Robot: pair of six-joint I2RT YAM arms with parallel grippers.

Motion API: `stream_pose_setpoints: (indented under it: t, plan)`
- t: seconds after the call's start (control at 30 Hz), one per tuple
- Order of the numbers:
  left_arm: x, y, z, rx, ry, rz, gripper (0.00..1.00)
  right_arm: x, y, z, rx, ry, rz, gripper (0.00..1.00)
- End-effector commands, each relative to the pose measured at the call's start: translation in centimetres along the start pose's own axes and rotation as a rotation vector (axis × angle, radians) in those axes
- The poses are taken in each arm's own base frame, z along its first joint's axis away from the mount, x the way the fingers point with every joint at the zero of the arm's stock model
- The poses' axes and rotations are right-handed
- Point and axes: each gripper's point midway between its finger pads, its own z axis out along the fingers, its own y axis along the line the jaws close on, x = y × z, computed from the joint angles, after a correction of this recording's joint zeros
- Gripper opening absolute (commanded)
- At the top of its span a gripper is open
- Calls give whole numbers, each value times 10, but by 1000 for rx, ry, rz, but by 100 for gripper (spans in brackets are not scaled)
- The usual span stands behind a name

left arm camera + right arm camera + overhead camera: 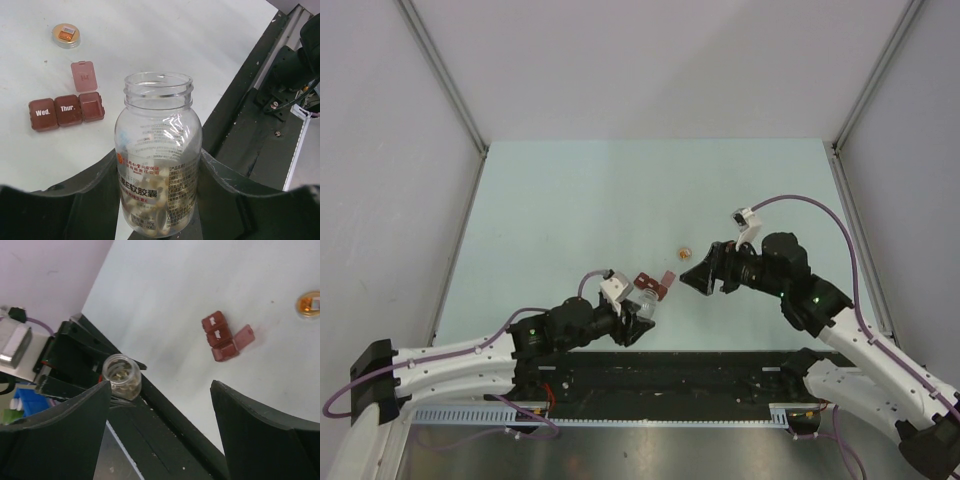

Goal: Sort the pills into containers

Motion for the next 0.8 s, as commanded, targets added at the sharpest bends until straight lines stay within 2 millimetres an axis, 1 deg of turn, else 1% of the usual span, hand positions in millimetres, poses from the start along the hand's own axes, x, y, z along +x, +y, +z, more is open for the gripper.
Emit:
stream_pose_setpoints:
  t: [0.0, 0.03, 0.07, 0.1, 0.13, 0.23, 0.27, 0.37, 0.53, 0.7, 0.77]
  plan:
    - [-37, -14, -1, 44, -89, 32, 0, -20, 44, -5, -168, -40, 22, 86]
    - [-36, -15, 0, 47, -85, 36, 1, -14, 50, -1, -182, -18, 27, 87]
    - [-38, -16, 0, 54, -86, 37, 0, -13, 55, 1, -195, -18, 27, 87]
    - [-39, -17, 0, 59, -86, 37, 0, -12, 56, 4, -185, -20, 38, 88]
    - [-38, -18, 1, 62, -80, 41, 0, -4, 63, 9, -199, 5, 33, 88]
    - [-41, -24, 3, 84, -80, 45, 0, 0, 69, 18, -199, 7, 47, 88]
    - [-40, -24, 4, 84, -74, 46, 0, 7, 73, 22, -202, 28, 49, 89]
    - [-42, -26, 6, 93, -73, 51, 0, 10, 76, 27, -196, 29, 47, 90]
    - [-47, -29, 6, 105, -82, 59, 0, 16, 72, 32, -171, 39, 44, 91]
    - [-49, -32, 8, 114, -78, 70, 0, 28, 64, 43, -133, 80, 47, 92]
    - [-49, -32, 9, 116, -74, 74, 1, 31, 64, 45, -129, 92, 48, 90]
